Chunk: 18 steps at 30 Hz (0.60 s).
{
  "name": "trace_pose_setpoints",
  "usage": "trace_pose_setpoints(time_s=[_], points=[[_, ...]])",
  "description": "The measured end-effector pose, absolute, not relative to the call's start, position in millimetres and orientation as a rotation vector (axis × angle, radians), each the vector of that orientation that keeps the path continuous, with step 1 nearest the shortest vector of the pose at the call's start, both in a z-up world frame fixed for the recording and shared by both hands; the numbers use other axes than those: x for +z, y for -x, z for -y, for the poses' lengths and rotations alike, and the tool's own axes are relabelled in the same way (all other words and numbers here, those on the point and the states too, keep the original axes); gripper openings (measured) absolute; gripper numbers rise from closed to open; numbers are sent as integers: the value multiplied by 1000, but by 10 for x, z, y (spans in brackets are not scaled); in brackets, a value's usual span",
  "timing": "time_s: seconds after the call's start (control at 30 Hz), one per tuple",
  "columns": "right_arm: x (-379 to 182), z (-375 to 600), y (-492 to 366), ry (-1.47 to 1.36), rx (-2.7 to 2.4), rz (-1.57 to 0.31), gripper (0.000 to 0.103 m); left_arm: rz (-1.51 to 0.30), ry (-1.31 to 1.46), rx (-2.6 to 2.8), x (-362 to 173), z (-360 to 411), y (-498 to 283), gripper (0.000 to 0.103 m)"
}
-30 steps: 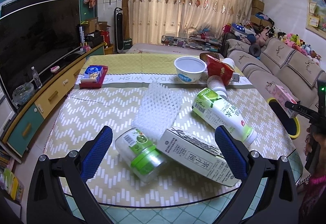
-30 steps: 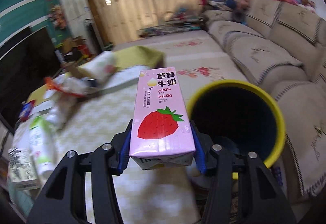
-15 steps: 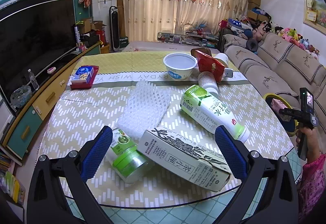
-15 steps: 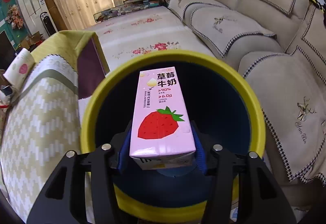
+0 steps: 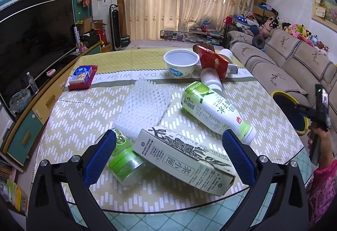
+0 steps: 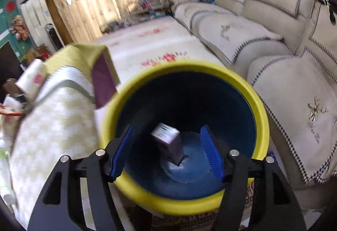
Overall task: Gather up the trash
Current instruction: 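Reach the left gripper to the white tea box and grasp it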
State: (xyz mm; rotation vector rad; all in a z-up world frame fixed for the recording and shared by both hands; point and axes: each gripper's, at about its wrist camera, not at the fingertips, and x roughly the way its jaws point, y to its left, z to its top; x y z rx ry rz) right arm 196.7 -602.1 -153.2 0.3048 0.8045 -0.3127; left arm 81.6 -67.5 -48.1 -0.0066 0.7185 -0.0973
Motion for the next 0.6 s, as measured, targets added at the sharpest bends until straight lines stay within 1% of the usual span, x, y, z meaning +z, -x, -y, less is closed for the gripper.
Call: trace_pose_setpoints(time_s=[0.07,0.3,0.43,0.6], points=[[-1419,5887,-1898,-289,-287,-773,67,-727,2,-102,-497,665,-792,99],[-1096,5388,-1820,-199,-224,-702,69,-768,24,-97,-552,557,-744,99],[-1075,5192,-1840,-164,-206,-702,70,-778,26,-65,-592,437,-738,99],[-1106,5175,-1875,-170,-198,-715,70,-781,57,19,-604,201,-772,99]])
